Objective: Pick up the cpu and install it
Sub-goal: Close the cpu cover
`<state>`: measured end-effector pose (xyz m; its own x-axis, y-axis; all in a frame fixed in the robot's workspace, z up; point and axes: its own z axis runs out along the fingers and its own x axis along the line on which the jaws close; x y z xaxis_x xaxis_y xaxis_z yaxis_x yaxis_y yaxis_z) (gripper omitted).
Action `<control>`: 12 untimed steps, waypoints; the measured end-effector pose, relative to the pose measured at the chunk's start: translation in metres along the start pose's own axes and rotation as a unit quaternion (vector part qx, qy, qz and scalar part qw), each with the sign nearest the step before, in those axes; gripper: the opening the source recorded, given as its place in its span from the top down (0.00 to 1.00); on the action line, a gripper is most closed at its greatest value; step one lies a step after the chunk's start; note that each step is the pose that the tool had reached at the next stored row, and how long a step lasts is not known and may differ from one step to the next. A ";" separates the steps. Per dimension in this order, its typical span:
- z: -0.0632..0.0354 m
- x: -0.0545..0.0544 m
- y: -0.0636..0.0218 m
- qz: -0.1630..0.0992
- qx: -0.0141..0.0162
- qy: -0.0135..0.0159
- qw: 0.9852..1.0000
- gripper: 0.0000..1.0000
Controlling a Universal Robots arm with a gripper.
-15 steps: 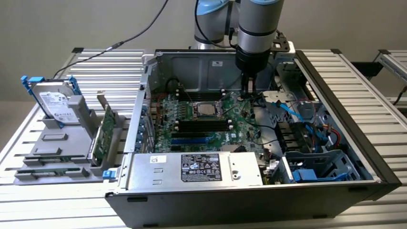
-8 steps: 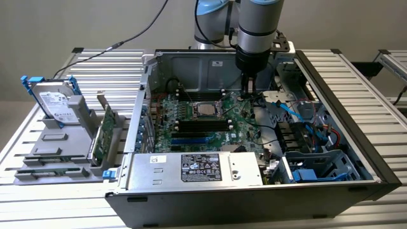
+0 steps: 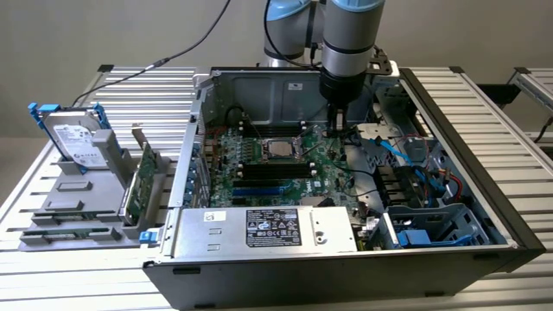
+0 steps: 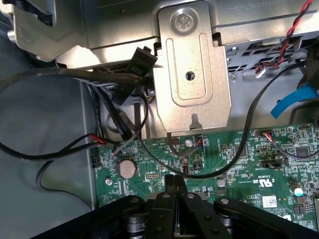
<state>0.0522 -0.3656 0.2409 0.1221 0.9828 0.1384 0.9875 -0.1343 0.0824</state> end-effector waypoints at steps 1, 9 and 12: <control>0.0003 0.000 -0.0001 0.000 0.000 -0.001 1.000 0.89; 0.0005 0.004 -0.0067 -0.004 0.000 -0.004 1.000 0.89; -0.0002 0.004 -0.0139 -0.006 0.000 -0.004 1.000 0.89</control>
<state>0.0388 -0.3603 0.2405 0.1100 0.9853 0.1303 0.9891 -0.1215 0.0835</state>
